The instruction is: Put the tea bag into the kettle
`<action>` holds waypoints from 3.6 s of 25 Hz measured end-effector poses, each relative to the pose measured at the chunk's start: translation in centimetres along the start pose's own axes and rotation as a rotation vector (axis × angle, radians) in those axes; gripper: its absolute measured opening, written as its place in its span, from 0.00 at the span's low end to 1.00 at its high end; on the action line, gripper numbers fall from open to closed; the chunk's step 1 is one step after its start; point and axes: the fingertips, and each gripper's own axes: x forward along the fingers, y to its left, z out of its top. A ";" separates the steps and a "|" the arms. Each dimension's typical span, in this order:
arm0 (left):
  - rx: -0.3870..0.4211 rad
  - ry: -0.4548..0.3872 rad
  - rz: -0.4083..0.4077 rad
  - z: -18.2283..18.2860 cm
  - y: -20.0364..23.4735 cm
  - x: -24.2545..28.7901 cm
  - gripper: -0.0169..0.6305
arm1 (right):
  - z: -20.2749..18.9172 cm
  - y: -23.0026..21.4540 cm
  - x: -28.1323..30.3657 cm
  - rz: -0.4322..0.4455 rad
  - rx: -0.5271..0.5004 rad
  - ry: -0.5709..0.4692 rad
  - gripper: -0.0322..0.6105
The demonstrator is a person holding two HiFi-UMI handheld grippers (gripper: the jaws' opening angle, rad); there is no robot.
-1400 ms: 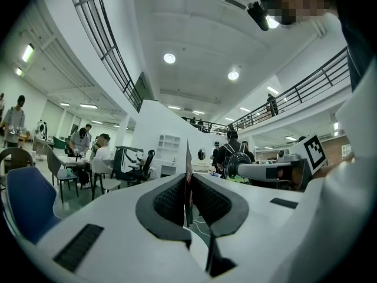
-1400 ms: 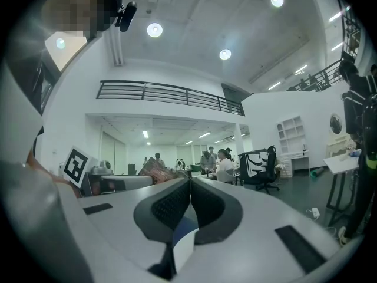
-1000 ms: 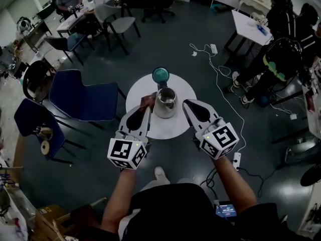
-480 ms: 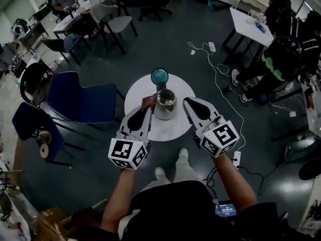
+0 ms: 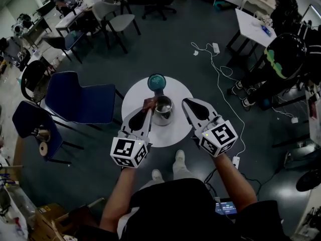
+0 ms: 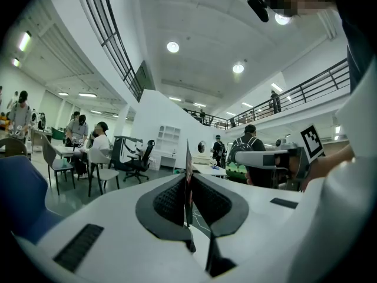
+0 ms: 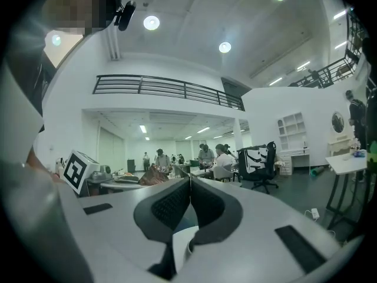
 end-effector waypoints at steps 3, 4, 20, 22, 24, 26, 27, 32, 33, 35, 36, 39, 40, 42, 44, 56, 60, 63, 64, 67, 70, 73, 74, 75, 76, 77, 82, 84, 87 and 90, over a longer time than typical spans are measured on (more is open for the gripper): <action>-0.008 0.030 0.021 -1.6 0.5 2.0 0.09 | -0.5 -1.8 0.8 0.019 0.001 0.010 0.08; -0.008 0.040 0.027 -1.9 0.6 2.7 0.09 | -0.7 -2.3 1.1 0.025 0.003 0.014 0.08; 0.019 0.186 0.089 -6.2 2.2 10.2 0.09 | -3.0 -8.4 3.7 0.093 0.053 0.072 0.08; 0.030 0.210 0.091 -7.0 2.6 10.7 0.09 | -3.5 -8.7 4.0 0.096 0.059 0.079 0.08; 0.045 0.239 0.090 -8.0 2.9 11.4 0.09 | -4.0 -9.1 4.1 0.096 0.064 0.087 0.08; 0.053 0.264 0.090 -8.9 3.0 12.0 0.09 | -4.4 -9.6 4.1 0.094 0.071 0.093 0.08; 0.053 0.271 0.089 -9.2 2.9 12.3 0.09 | -4.6 -10.0 4.0 0.092 0.074 0.096 0.08; 0.043 0.302 0.086 -10.8 2.8 13.5 0.09 | -5.6 -11.4 3.8 0.082 0.088 0.110 0.08; 0.043 0.315 0.087 -11.3 2.9 13.6 0.09 | -5.8 -11.6 3.8 0.080 0.090 0.114 0.08; 0.042 0.341 0.090 -12.1 3.0 13.8 0.09 | -6.3 -12.0 3.8 0.077 0.095 0.121 0.08; 0.041 0.352 0.092 -12.5 3.2 13.9 0.09 | -6.5 -12.1 3.7 0.075 0.099 0.125 0.08; 0.048 0.382 0.096 -13.5 3.4 14.4 0.09 | -7.2 -12.7 3.8 0.071 0.112 0.139 0.08; 0.055 0.394 0.095 -13.8 3.4 14.6 0.09 | -7.4 -13.0 3.8 0.071 0.115 0.142 0.08; 0.069 0.418 0.092 -14.5 3.4 14.9 0.09 | -7.8 -13.3 3.9 0.072 0.121 0.147 0.08; 0.077 0.439 0.094 -15.1 3.5 15.1 0.09 | -8.1 -13.6 3.9 0.072 0.127 0.150 0.08; 0.164 0.533 0.086 -17.6 4.0 15.7 0.09 | -9.7 -14.3 4.2 0.071 0.151 0.173 0.08; 0.200 0.565 0.076 -18.3 4.1 16.1 0.09 | -10.1 -14.5 4.3 0.066 0.156 0.179 0.08; 0.200 0.583 0.077 -18.9 4.2 16.2 0.09 | -10.5 -14.7 4.2 0.064 0.159 0.183 0.08; 0.196 0.586 0.075 -19.0 4.3 16.2 0.09 | -10.6 -14.7 4.2 0.064 0.159 0.185 0.08; 0.184 0.592 0.064 -19.0 4.4 16.4 0.09 | -10.8 -14.7 4.5 0.068 0.153 0.196 0.08; 0.187 0.612 0.063 -19.3 4.6 16.4 0.09 | -10.7 -14.7 4.7 0.070 0.151 0.198 0.08; 0.197 0.638 0.063 -19.9 4.7 16.5 0.09 | -10.8 -14.7 4.6 0.070 0.151 0.200 0.08; 0.202 0.645 0.062 -20.1 4.7 16.6 0.09 | -10.9 -14.8 4.5 0.069 0.152 0.201 0.08; 0.205 0.651 0.061 -20.3 4.7 16.6 0.09 | -10.9 -14.8 4.5 0.068 0.153 0.201 0.08; 0.208 0.656 0.060 -20.4 4.7 16.6 0.09 | -11.0 -14.9 4.4 0.066 0.154 0.201 0.08; 0.209 0.660 0.059 -20.6 4.7 16.6 0.09 | -11.0 -15.0 4.4 0.065 0.155 0.202 0.08; 0.228 0.679 0.056 -21.0 4.7 16.7 0.09 | -11.4 -15.1 4.3 0.064 0.161 0.209 0.08; 0.258 0.692 0.053 -21.3 4.7 16.7 0.09 | -11.6 -15.0 4.2 0.064 0.163 0.211 0.08; 0.276 0.705 0.056 -21.8 4.8 16.9 0.09 | -11.8 -15.1 4.1 0.065 0.165 0.217 0.08; 0.280 0.708 0.062 -22.0 5.0 17.0 0.09 | -12.0 -15.3 4.2 0.064 0.169 0.222 0.08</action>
